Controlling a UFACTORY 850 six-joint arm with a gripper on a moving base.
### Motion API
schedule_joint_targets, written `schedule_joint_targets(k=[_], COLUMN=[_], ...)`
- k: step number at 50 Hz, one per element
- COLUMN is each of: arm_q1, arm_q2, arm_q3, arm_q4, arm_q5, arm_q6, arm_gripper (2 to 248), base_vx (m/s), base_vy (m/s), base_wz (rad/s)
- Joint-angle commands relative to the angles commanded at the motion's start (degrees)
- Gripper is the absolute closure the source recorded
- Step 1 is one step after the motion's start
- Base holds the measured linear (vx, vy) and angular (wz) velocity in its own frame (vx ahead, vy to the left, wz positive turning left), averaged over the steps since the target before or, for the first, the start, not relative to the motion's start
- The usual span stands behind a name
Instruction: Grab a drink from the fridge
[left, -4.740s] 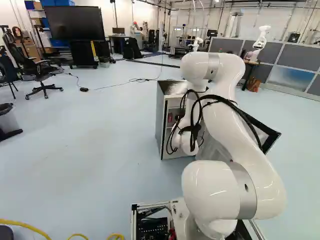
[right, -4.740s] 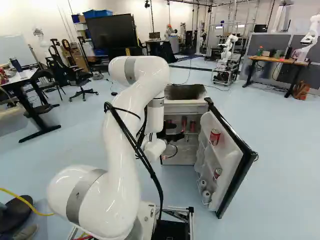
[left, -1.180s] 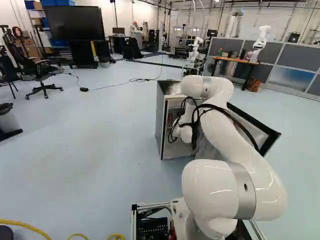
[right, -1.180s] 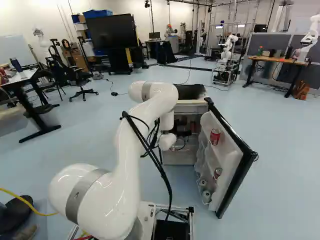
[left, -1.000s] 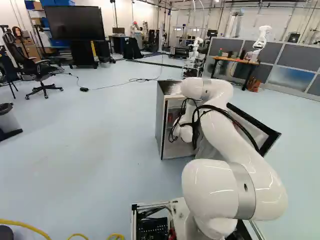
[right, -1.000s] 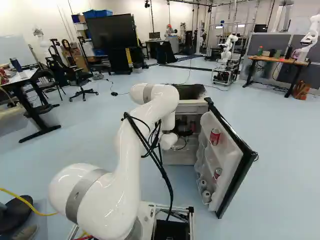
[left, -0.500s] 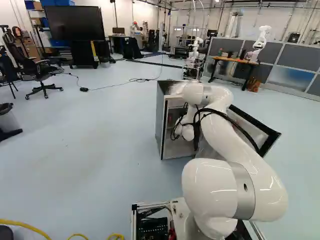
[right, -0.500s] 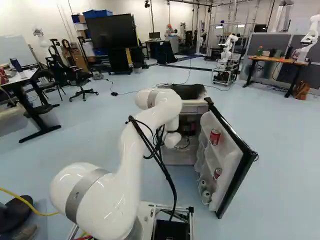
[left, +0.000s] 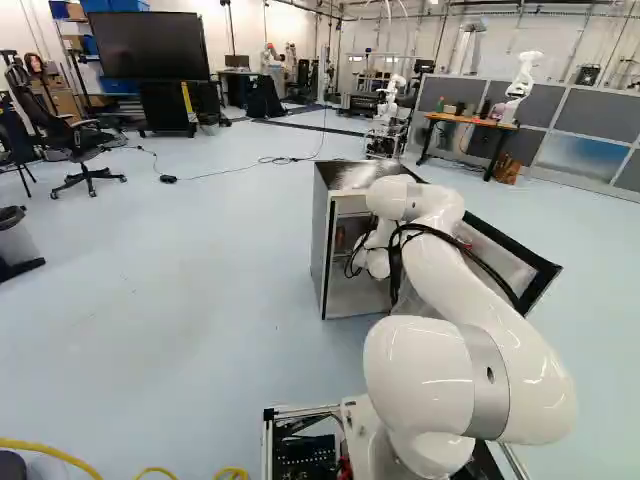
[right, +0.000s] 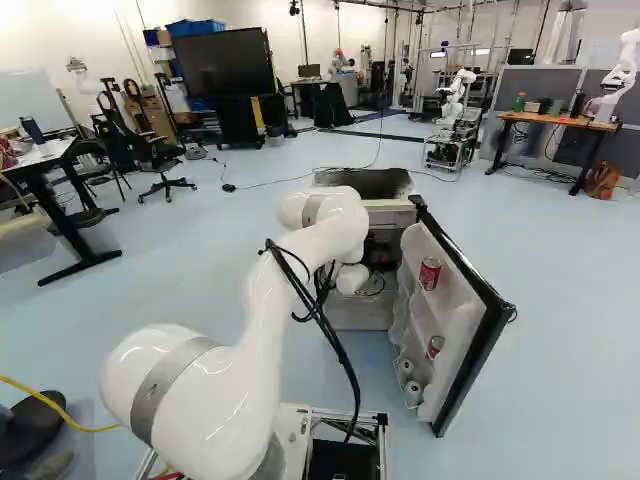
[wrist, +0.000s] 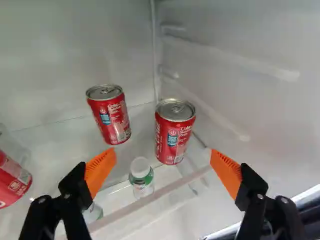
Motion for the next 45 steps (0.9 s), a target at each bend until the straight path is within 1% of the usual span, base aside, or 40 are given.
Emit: schedule_joint_targets(k=[14, 29, 33, 39, 45], arm_q1=[-0.67, -0.75, -0.75, -0.75, -0.75], arm_q2=[-3.27, -3.83, -3.85, -3.85, -3.85], arm_q3=[-5.79, -6.78, -6.81, -6.81, -6.81], arm_q4=[0.0, 0.0, 0.0, 0.0, 0.0], arm_q5=[-0.6, -0.6, -0.6, -0.6, -0.6], arm_q6=[0.0, 0.12, 1.4, 4.31, 5.57], arm_gripper=[3, 3, 3, 3, 3], base_vx=[0.0, 0.0, 0.0, 0.0, 0.0], base_vy=[0.0, 0.0, 0.0, 0.0, 0.0], base_wz=[0.0, 0.0, 0.0, 0.0, 0.0])
